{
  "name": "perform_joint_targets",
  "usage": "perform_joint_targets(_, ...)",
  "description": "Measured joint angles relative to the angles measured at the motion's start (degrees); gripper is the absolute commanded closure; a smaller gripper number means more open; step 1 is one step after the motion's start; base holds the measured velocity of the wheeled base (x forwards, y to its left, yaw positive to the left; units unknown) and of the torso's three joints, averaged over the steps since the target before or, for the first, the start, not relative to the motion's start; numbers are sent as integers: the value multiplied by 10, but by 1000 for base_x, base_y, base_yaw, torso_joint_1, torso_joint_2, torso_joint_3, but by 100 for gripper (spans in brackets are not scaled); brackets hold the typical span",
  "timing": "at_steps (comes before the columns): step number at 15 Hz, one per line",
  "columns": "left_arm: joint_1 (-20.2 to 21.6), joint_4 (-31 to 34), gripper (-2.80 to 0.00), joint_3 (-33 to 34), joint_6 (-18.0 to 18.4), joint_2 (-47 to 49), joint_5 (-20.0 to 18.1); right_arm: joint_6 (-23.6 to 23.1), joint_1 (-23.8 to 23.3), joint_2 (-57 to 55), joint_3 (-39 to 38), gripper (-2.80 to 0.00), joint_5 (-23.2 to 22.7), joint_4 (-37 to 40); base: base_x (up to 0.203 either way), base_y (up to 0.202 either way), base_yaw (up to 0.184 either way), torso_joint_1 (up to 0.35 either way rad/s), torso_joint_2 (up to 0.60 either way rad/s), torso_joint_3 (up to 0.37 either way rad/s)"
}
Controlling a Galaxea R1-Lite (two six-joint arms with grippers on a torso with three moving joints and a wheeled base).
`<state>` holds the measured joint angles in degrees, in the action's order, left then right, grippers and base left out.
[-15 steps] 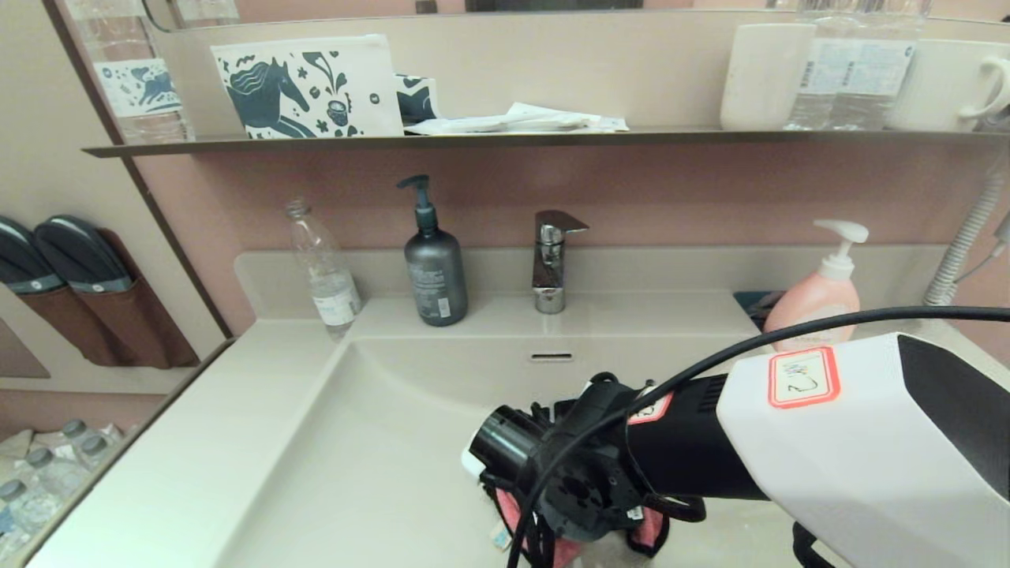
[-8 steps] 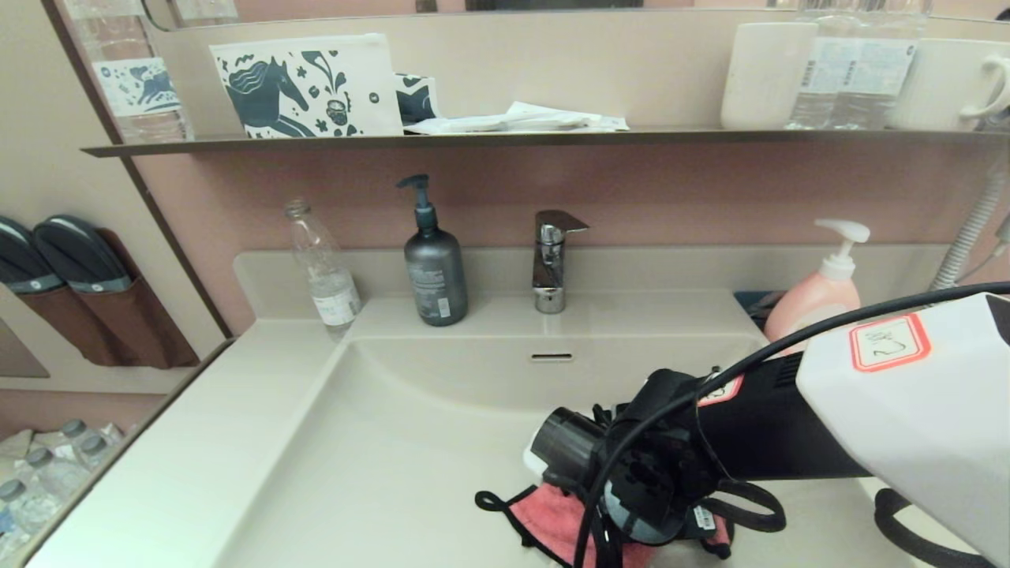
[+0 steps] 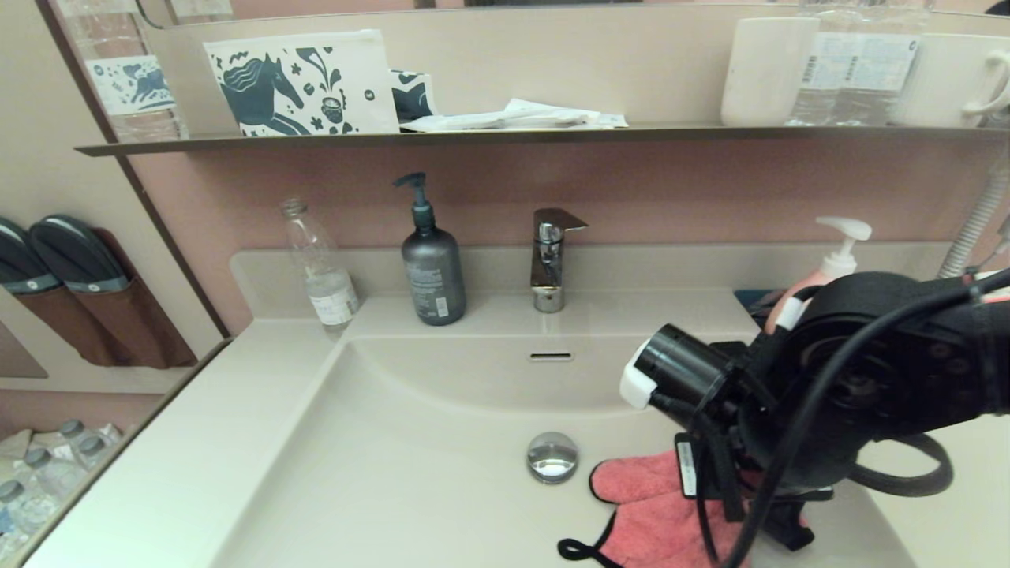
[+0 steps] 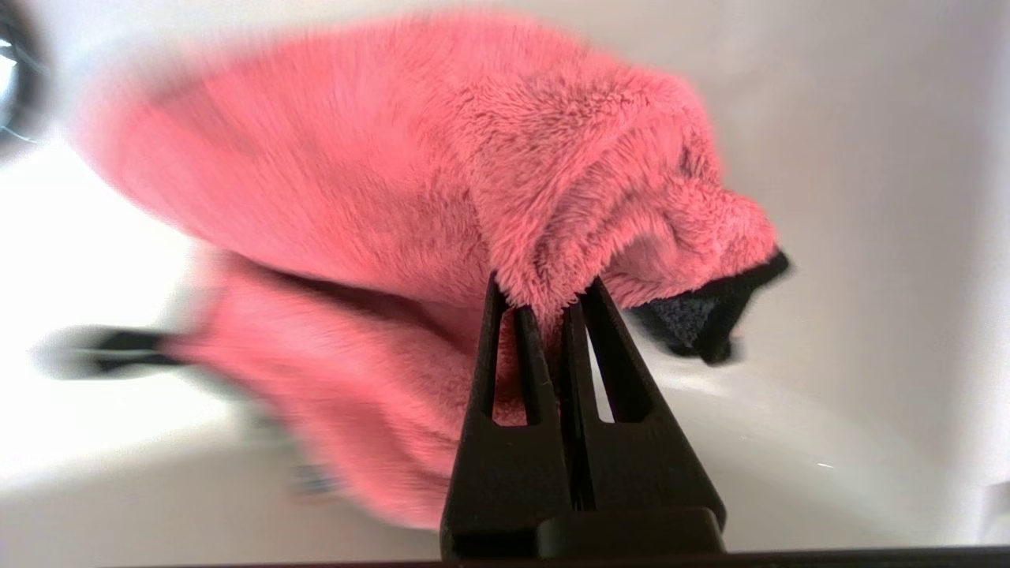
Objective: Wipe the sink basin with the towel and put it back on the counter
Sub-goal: Wipe the sink
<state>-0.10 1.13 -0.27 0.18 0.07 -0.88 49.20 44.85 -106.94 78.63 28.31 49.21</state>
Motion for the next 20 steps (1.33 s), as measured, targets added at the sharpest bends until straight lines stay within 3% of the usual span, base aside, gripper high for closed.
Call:
perform_joint_targets(8, 0, 0, 0, 0, 0, 0, 0, -4, -25, 141, 3, 0, 17, 61, 0, 0, 0, 0, 0, 0)
perform_joint_targets(20, 0, 0, 0, 0, 0, 0, 0, -49, -142, 259, 4, 0, 38, 67, 0, 0, 0, 0, 0, 0)
